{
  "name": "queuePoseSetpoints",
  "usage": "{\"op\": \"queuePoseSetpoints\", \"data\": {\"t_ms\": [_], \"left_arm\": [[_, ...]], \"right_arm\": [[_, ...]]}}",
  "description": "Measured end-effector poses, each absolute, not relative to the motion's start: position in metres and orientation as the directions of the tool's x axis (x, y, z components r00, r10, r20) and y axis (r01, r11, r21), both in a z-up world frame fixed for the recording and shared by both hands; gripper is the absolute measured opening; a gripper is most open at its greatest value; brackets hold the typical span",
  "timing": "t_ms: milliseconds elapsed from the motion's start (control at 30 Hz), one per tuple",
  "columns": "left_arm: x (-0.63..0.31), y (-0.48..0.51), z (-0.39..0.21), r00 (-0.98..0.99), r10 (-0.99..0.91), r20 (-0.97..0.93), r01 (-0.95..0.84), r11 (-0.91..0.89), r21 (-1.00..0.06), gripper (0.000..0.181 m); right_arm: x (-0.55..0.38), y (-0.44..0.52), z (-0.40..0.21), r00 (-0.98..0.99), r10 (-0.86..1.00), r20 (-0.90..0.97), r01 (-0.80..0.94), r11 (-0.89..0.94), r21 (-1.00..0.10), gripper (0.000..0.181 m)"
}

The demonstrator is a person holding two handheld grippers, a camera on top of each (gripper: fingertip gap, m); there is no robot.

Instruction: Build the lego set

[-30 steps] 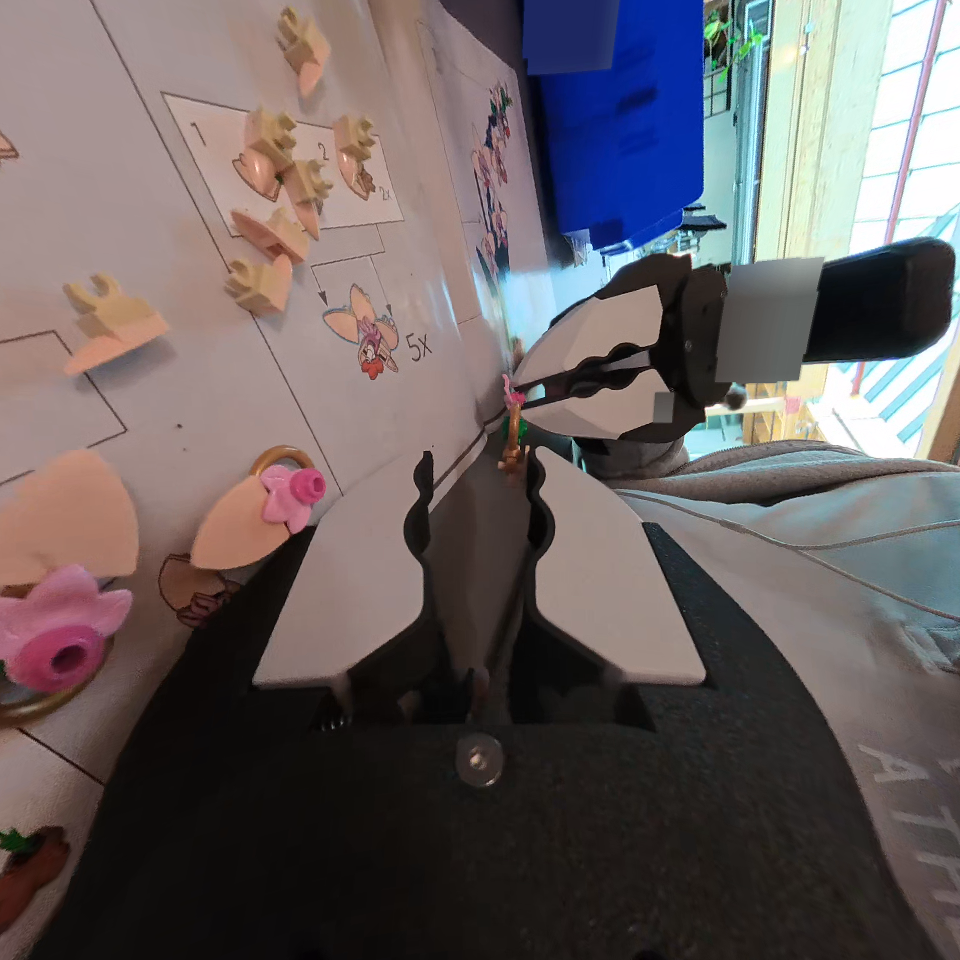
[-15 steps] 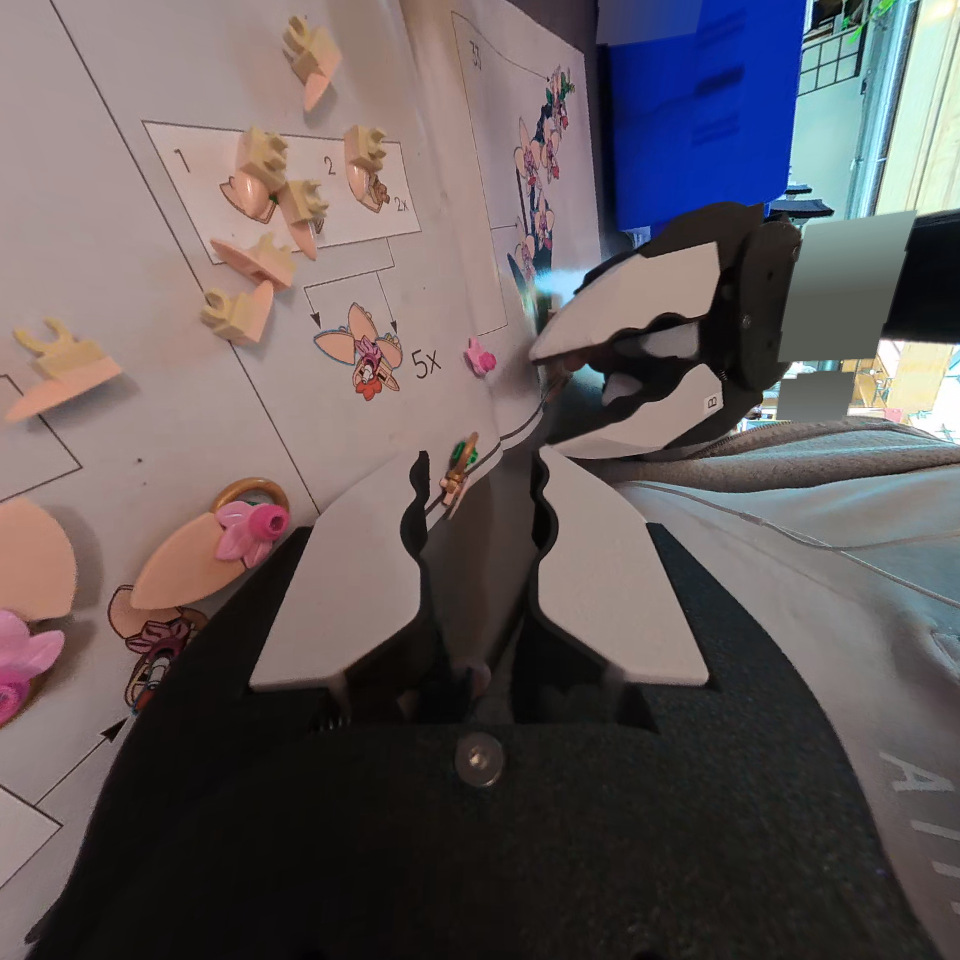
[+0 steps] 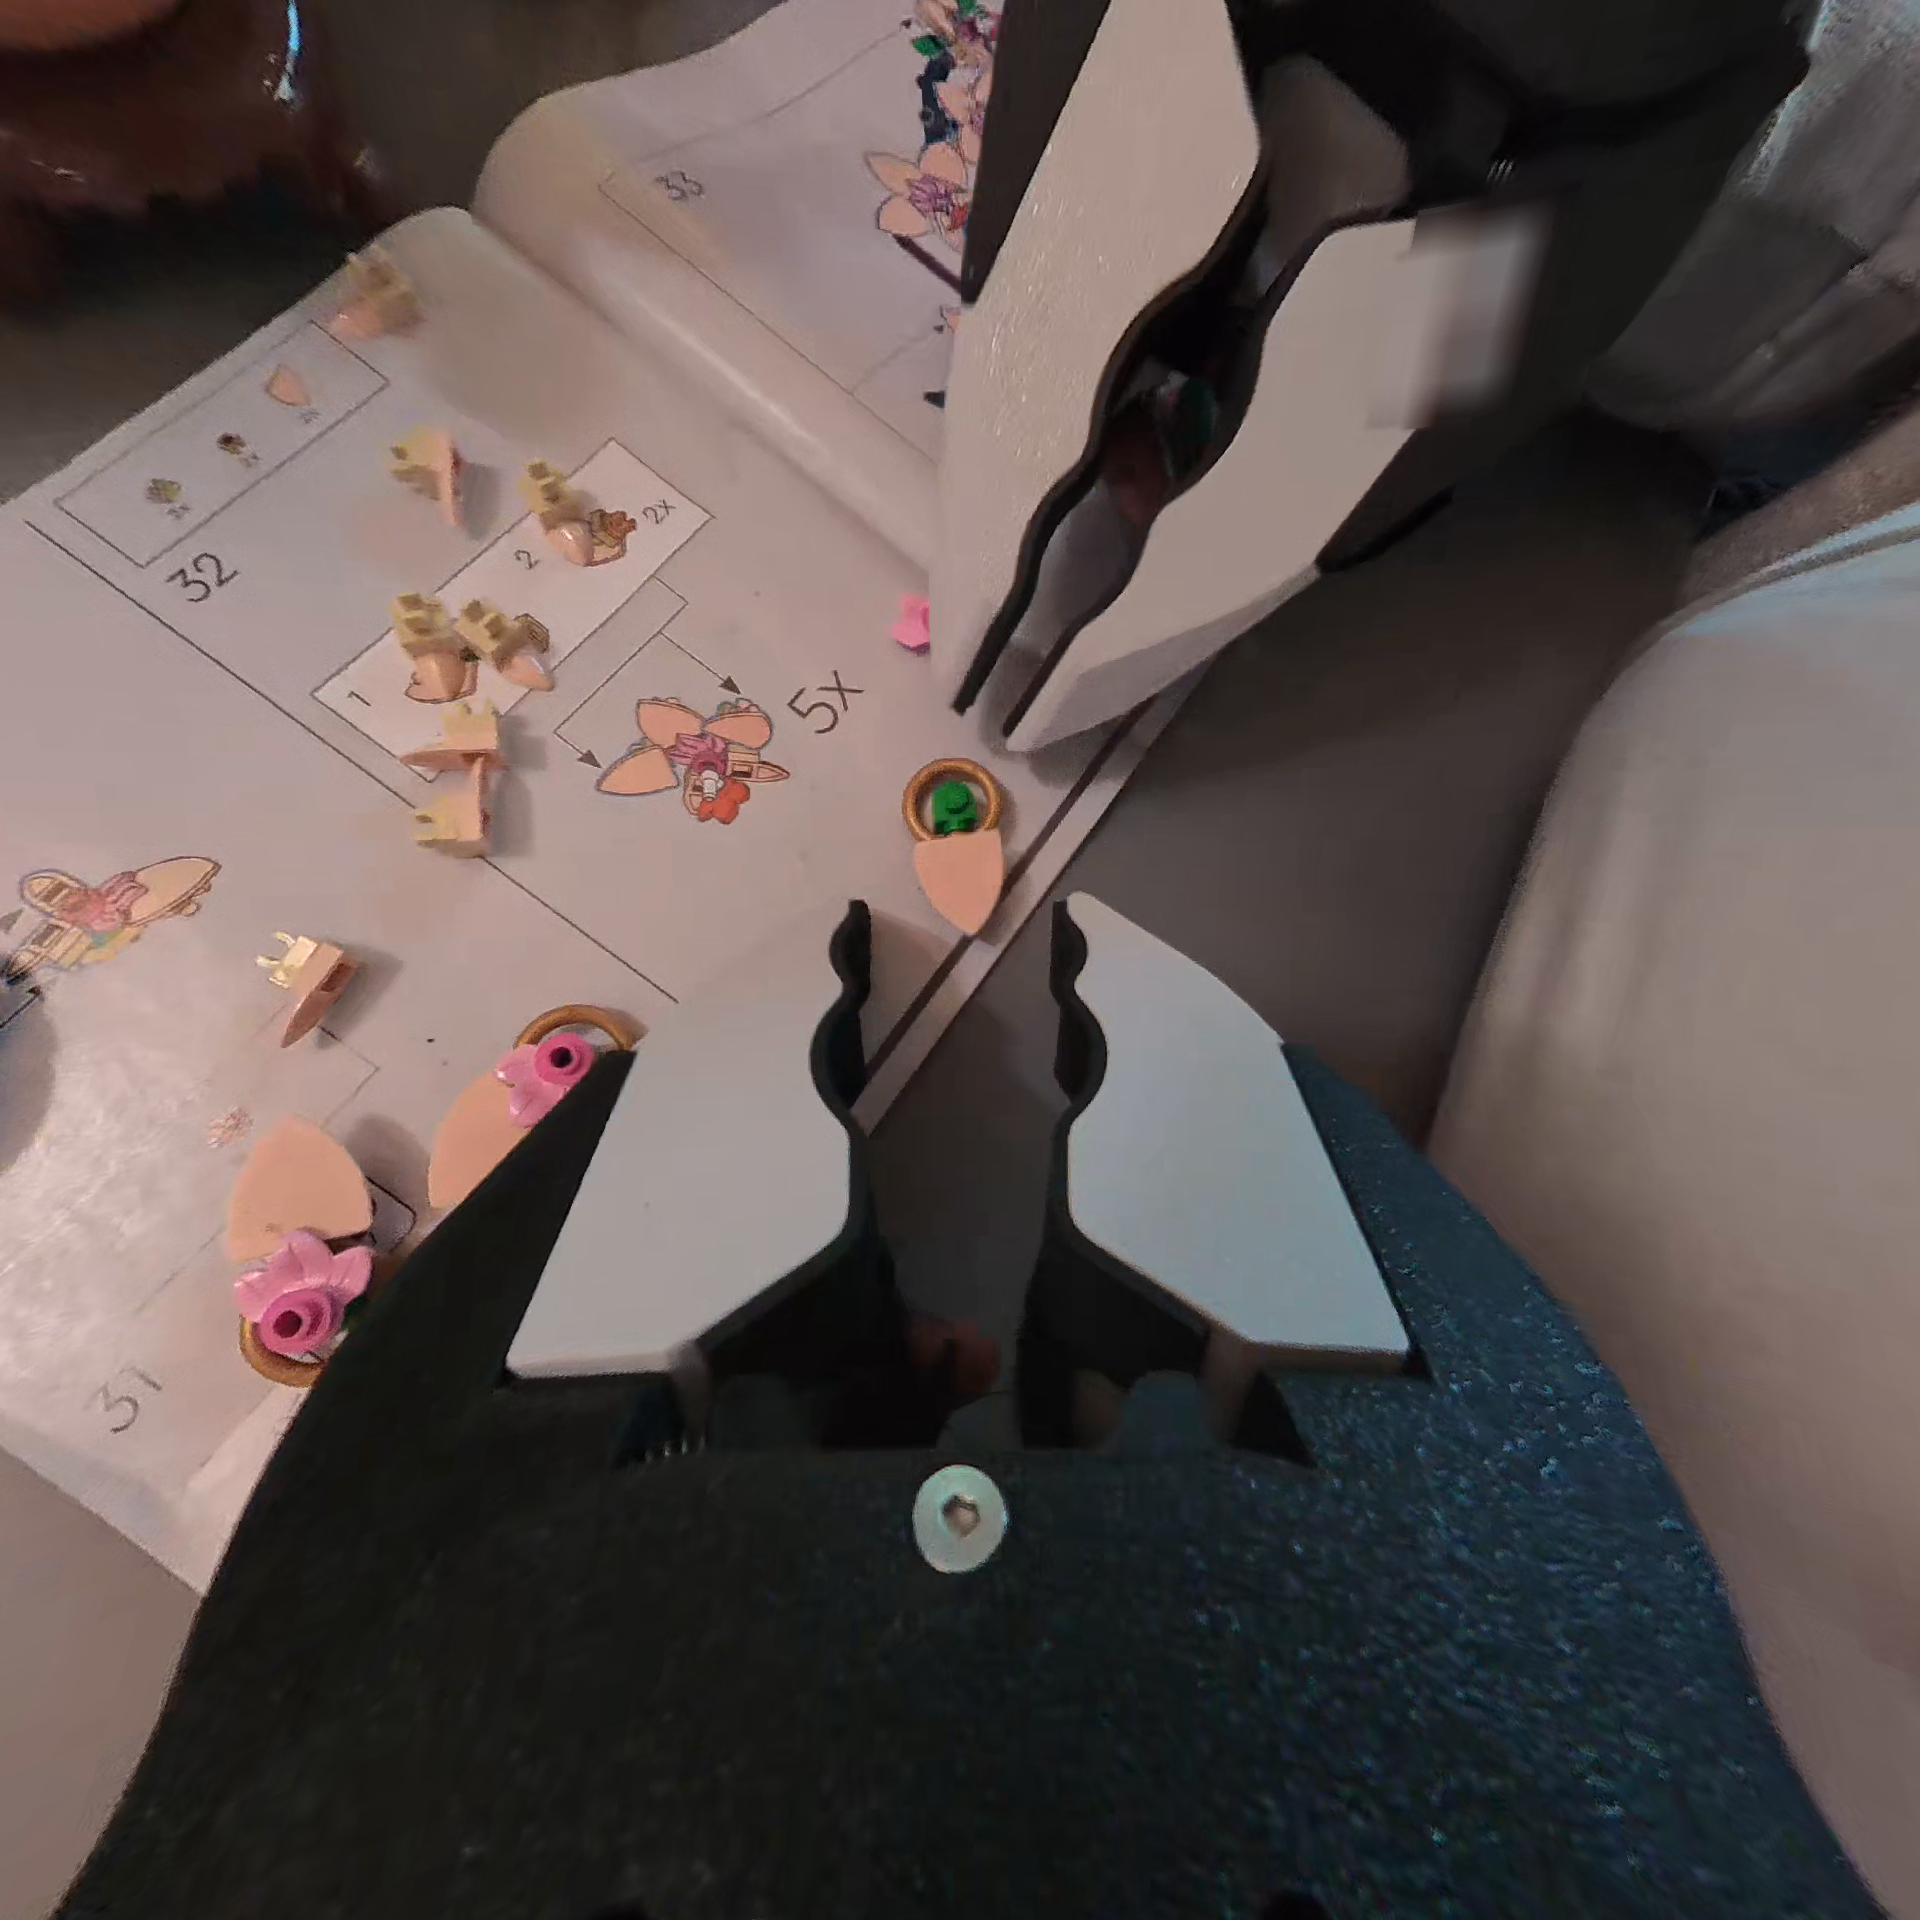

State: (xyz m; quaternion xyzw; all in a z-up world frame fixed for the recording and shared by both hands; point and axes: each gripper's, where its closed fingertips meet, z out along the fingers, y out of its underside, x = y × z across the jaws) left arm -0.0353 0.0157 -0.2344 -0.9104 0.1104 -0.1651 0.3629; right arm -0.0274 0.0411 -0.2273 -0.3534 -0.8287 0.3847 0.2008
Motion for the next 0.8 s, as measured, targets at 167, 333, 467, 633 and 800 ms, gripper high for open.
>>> {"op": "queuePoseSetpoints", "data": {"t_ms": [167,333,467,633,800], "left_arm": [[-0.035,0.018,-0.234,0.911,-0.347,0.222,-0.082,-0.681,-0.728,0.019],[-0.037,0.021,-0.236,0.899,-0.402,0.175,-0.153,-0.662,-0.734,0.013],[-0.038,0.021,-0.237,0.878,-0.429,0.211,-0.149,-0.664,-0.732,0.013],[-0.037,0.02,-0.231,0.858,-0.453,0.242,-0.125,-0.642,-0.756,0.014],[-0.04,0.022,-0.226,0.857,-0.458,0.236,-0.117,-0.619,-0.777,0.02]], "right_arm": [[-0.027,0.034,-0.236,-0.68,0.733,0.024,0.481,0.47,-0.74,0.008],[-0.029,0.032,-0.237,-0.654,0.756,0.017,0.507,0.455,-0.732,0.007],[-0.03,0.03,-0.236,-0.616,0.788,-0.011,0.531,0.405,-0.744,0.007],[-0.022,0.043,-0.227,-0.536,0.844,-0.032,0.562,0.328,-0.759,0.011],[-0.017,0.072,-0.223,-0.403,0.911,-0.086,0.631,0.209,-0.747,0.012]]}}
